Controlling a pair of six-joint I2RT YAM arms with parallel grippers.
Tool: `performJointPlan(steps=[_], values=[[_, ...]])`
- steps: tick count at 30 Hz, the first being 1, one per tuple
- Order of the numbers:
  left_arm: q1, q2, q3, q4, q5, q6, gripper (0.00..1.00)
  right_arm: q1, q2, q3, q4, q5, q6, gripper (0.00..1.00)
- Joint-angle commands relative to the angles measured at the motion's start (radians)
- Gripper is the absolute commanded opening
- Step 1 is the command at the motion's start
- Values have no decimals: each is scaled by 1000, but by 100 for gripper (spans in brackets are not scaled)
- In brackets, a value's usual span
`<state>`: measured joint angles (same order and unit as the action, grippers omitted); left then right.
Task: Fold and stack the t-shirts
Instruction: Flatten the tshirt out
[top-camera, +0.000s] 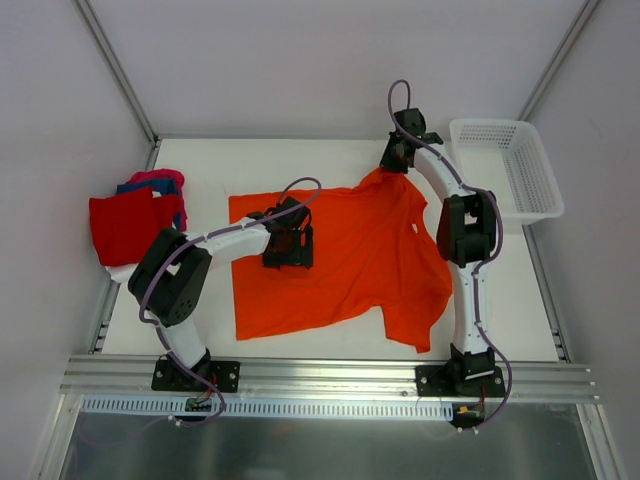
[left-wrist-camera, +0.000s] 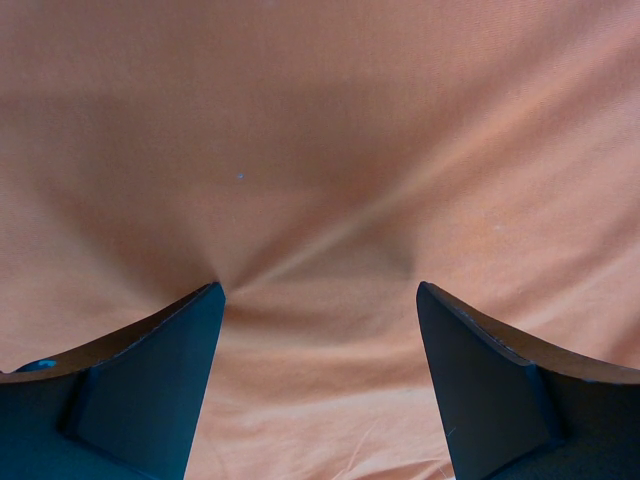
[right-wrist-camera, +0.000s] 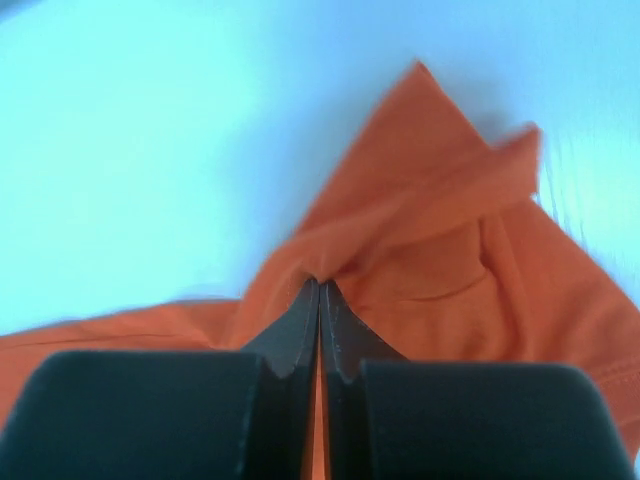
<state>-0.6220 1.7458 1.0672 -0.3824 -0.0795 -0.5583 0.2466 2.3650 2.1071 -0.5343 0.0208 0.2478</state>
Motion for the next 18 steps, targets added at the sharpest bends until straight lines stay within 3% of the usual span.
performJointPlan(steps=[1,8,11,13,14,15,16,17,18], values=[[2,-17,-10,-36,29,-3,79,6,-46,138,43,-10,13,1],[2,-5,-10,-36,37,-6,79,10,89,194,167,-173,67,6],[2,-6,-13,-35,37,-8,79,10,144,237,207,-231,84,16],[1,-5,-13,-35,37,-8,79,8,218,307,206,-290,90,32],[1,-5,-13,-35,40,-6,79,10,262,329,204,-311,94,53],[2,-2,-13,-35,41,-9,79,10,276,346,204,-323,94,63],[1,3,-13,-36,46,-9,79,10,283,341,209,-350,91,68],[1,4,-13,-35,47,-11,79,11,283,323,223,-363,87,83],[1,6,-15,-35,52,-12,79,11,264,300,255,-372,68,84]])
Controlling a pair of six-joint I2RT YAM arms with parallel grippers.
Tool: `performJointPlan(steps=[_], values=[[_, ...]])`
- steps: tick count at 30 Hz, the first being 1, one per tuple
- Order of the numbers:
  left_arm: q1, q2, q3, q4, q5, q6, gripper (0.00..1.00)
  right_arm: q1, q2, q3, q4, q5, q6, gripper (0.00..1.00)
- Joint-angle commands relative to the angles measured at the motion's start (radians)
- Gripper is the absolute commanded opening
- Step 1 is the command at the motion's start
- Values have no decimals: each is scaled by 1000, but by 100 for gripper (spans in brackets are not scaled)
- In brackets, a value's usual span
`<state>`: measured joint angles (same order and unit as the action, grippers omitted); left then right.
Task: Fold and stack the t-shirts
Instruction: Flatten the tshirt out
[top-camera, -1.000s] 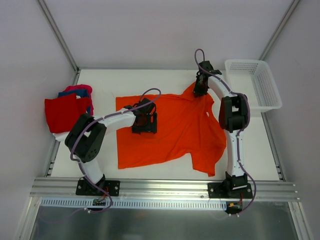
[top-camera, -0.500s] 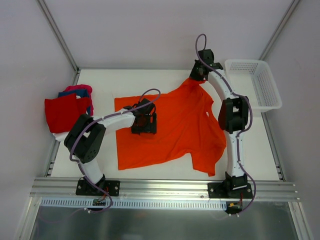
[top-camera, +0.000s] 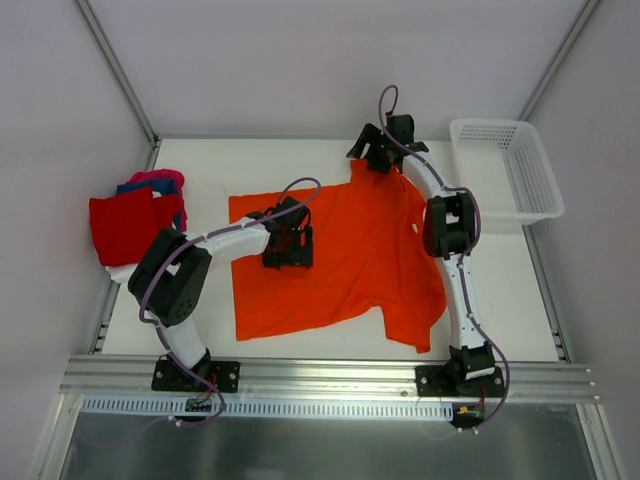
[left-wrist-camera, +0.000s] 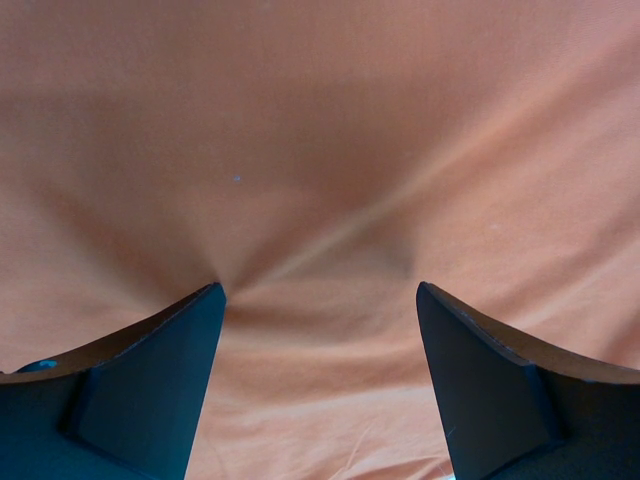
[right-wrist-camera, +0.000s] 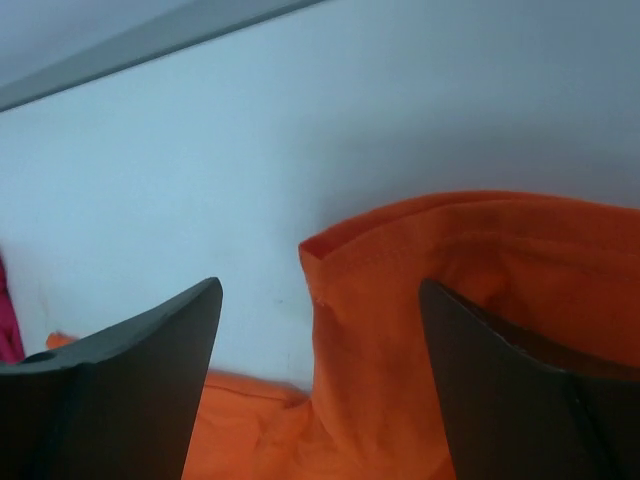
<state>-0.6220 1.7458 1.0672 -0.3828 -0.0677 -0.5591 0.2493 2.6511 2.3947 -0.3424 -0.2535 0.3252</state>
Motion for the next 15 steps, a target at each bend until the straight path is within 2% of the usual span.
performJointPlan(steps=[1,4,15], values=[[1,8,-15,-34,45,-12,79,7,-42,-58,80,-98,-21,84],[1,6,-23,-34,42,-13,79,8,-160,-210,158,-57,-78,84],[1,4,-18,-34,37,-12,79,8,-476,-434,100,68,-244,83]])
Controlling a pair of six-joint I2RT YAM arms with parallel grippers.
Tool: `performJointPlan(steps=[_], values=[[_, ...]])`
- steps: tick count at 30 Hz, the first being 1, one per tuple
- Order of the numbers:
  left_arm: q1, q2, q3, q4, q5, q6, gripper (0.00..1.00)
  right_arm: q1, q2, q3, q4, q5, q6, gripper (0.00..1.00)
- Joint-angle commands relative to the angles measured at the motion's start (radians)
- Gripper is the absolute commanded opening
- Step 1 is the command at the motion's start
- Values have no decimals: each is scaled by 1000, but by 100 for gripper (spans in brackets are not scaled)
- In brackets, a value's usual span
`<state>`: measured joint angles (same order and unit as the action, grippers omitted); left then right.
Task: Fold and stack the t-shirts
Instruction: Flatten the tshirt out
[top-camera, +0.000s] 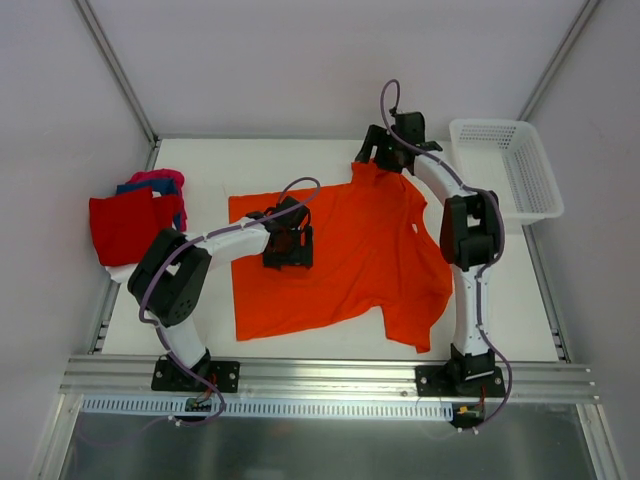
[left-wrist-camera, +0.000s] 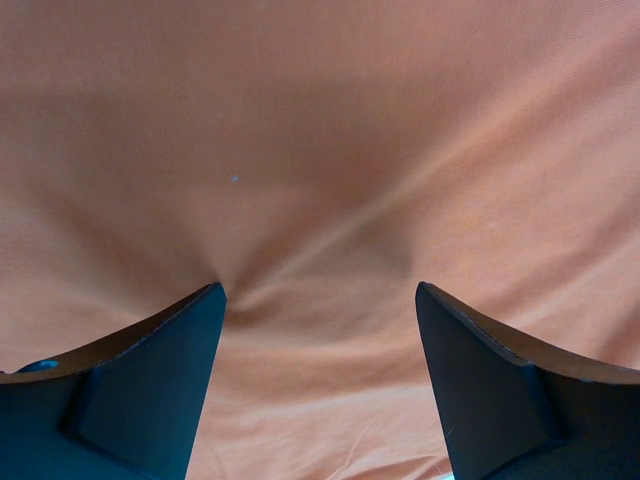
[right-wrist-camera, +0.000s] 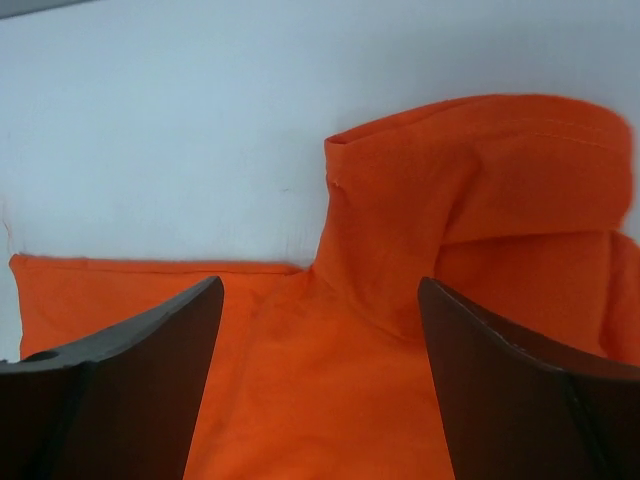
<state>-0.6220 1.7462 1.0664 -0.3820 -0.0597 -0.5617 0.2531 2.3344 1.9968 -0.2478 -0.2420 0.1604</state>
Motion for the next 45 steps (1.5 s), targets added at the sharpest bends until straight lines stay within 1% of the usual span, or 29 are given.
performJointPlan(steps=[1,4,5,7,9,10,11,13,14,15,16,17,18,20,21,22,23,25,26,29,30,31,32,33,35,36,37,42,45], values=[[1,-2,-19,-35,26,-9,78,5,-176,-46,-4,94,-91,82],[1,-22,-16,-34,8,0,69,5,-245,-64,-86,167,-143,81],[1,-28,-14,-32,0,-1,65,5,-260,-70,-146,179,-154,81],[1,-57,-17,-11,3,12,65,8,-299,-87,-232,239,-203,80],[1,-112,-42,90,47,34,70,8,-302,-82,-286,331,-248,80],[2,-134,-68,132,111,36,73,9,-293,-51,-354,355,-260,80],[4,-152,-80,212,142,34,77,8,-278,-26,-385,374,-284,80],[5,-197,-115,290,225,39,84,9,-224,51,-462,417,-301,80],[13,-208,-131,374,257,49,87,8,-204,78,-479,428,-306,80],[19,-227,-144,423,289,52,87,8,-160,107,-502,438,-317,80],[30,-235,-169,455,360,49,88,8,-135,137,-528,438,-321,80],[47,-238,-181,489,401,36,89,6,-112,201,-541,435,-323,80],[88,-249,-196,564,437,22,89,5,-60,235,-553,431,-325,80],[143,-257,-247,635,515,-27,89,3,-9,323,-570,412,-326,81],[200,-258,-256,653,520,-41,89,2,17,351,-571,385,-322,81],[226,-255,-250,632,508,-55,89,0,69,381,-584,374,-314,82],[244,-251,-240,605,482,-53,89,-3,92,426,-591,363,-306,82],[271,-235,-195,519,454,-38,88,-12,134,441,-619,345,-273,82],[271,-232,-184,500,445,-35,89,-14,134,433,-630,346,-262,81],[269,-223,-175,496,488,-47,89,-14,68,298,-621,404,-254,78],[269,-220,-174,496,489,-50,89,-14,43,208,-611,421,-254,76],[269,-217,-172,499,491,-52,88,-14,17,168,-595,441,-252,70],[269,-209,-172,499,492,-53,89,-15,-31,130,-590,469,-252,66],[269,-206,-169,500,498,-56,88,-15,-53,76,-582,483,-254,55],[271,-197,-164,506,511,-64,87,-15,-104,44,-581,532,-239,20],[269,-197,-161,508,517,-66,86,-15,-116,31,-578,535,-239,6],[268,-197,-163,509,518,-67,85,-15,-127,13,-578,540,-239,0],[268,-208,-166,514,518,-49,86,-15,-210,-65,-542,537,-246,0],[268,-195,-158,508,535,-44,86,-14,-219,-84,-544,546,-246,1]])
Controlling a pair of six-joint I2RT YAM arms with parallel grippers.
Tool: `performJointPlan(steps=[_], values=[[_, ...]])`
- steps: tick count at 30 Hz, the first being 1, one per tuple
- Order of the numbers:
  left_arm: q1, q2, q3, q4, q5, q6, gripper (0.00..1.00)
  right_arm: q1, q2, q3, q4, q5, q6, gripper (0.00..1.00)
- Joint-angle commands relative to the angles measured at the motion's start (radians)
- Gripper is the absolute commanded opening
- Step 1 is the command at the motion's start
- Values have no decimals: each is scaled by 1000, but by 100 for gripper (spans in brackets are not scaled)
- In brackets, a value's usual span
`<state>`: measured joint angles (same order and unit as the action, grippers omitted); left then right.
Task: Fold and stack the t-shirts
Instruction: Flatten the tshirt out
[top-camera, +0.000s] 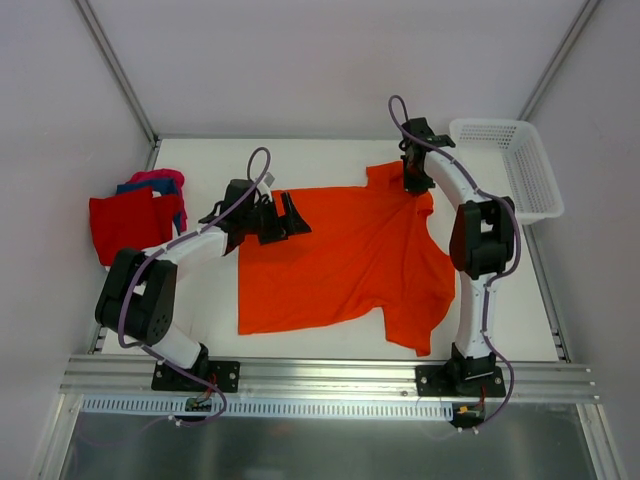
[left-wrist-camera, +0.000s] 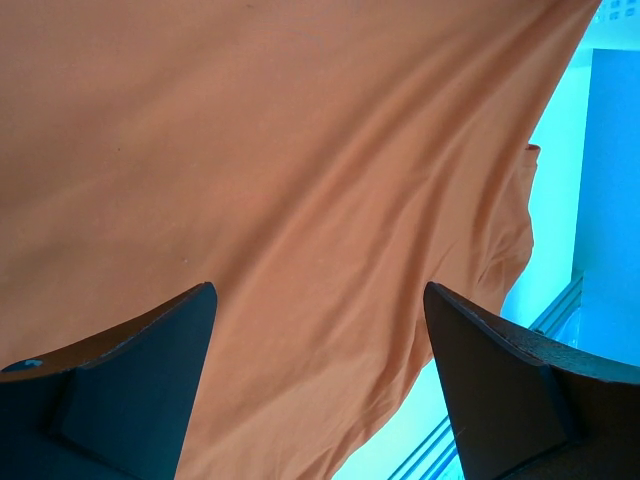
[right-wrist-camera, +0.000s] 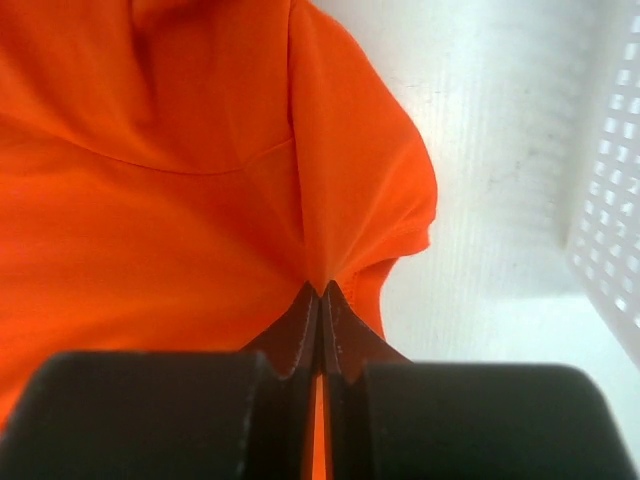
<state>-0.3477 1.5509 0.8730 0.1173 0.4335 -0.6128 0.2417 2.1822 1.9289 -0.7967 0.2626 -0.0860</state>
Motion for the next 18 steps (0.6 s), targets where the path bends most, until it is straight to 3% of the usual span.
performJointPlan(steps=[1,5,6,7,9,14,17,18], values=[[-5,5,35,7,44,8,86,-4,-68,-19,5,43,0,1],[-7,17,32,4,63,5,85,-2,-58,-37,-9,29,6,4],[-7,15,29,2,68,5,84,-4,-55,-47,-12,29,8,39],[-7,14,29,-4,73,8,84,-4,-50,-51,-13,20,11,58],[-7,3,23,-5,76,11,84,-4,-53,-68,-10,21,20,70],[-7,-25,18,-24,48,36,85,-5,-101,-126,22,32,43,69],[-7,-28,34,-38,53,41,85,-4,-139,-160,22,21,63,39],[-7,-29,35,-38,56,41,85,-2,-160,-177,22,20,69,13]])
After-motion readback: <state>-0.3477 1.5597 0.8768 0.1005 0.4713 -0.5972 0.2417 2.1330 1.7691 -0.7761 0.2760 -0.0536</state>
